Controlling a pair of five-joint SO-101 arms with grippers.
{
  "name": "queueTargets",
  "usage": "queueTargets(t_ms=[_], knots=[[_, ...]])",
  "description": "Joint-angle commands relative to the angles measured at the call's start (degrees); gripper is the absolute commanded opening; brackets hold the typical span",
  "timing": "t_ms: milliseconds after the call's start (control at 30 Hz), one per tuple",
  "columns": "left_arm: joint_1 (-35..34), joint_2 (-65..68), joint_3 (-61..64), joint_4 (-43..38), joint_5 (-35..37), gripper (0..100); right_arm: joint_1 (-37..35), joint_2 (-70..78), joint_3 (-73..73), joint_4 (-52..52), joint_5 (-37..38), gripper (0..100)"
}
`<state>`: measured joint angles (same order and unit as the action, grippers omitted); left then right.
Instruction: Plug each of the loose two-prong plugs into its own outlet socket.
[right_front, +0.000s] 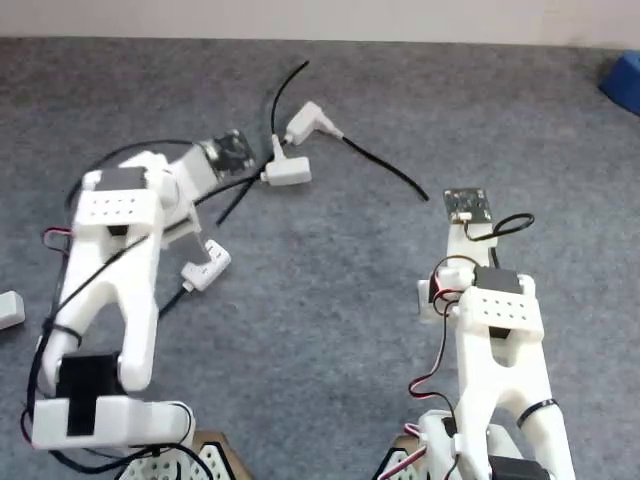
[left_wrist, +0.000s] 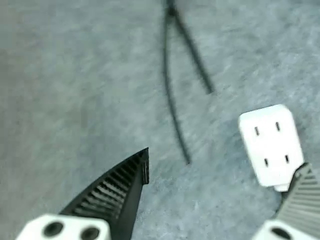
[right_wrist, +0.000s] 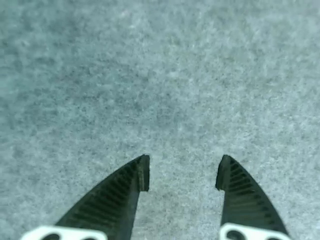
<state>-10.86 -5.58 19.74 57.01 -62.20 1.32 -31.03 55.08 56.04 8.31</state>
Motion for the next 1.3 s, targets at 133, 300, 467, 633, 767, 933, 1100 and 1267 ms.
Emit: queueTargets(t_ms=[133, 300, 467, 633, 767, 933, 1100, 1267], knots=[[-0.8, 0.7, -3.3, 2.2, 7.1, 48, -0.5, -1.1, 0.4, -0.8, 2.5, 22.1], [-2.4, 13.8, -12.9, 2.5, 7.4, 61, -0.6, -1.1, 1.2, -0.9, 3.0, 22.1], [-3.4, 25.4, -27.8, 9.9, 6.5, 62, -0.6, -1.1, 1.2, -1.0, 3.0, 22.1], [-3.2, 31.3, -30.6, 15.7, 1.3, 62, -0.6, -1.1, 1.1, -1.0, 3.0, 22.1], [-1.5, 31.5, -25.0, 16.1, 1.0, 61, -0.6, -1.1, 1.0, -1.0, 3.0, 22.1], [0.9, 32.0, -20.6, 12.9, 1.4, 58, -0.6, -1.1, 1.1, -1.0, 3.0, 22.1], [2.8, 32.0, -15.1, 8.7, 1.5, 57, -0.6, -1.1, 1.1, -1.0, 3.0, 22.1], [2.8, 32.0, -12.9, 7.5, 1.4, 56, -0.6, -1.1, 1.2, -1.0, 3.0, 22.1]])
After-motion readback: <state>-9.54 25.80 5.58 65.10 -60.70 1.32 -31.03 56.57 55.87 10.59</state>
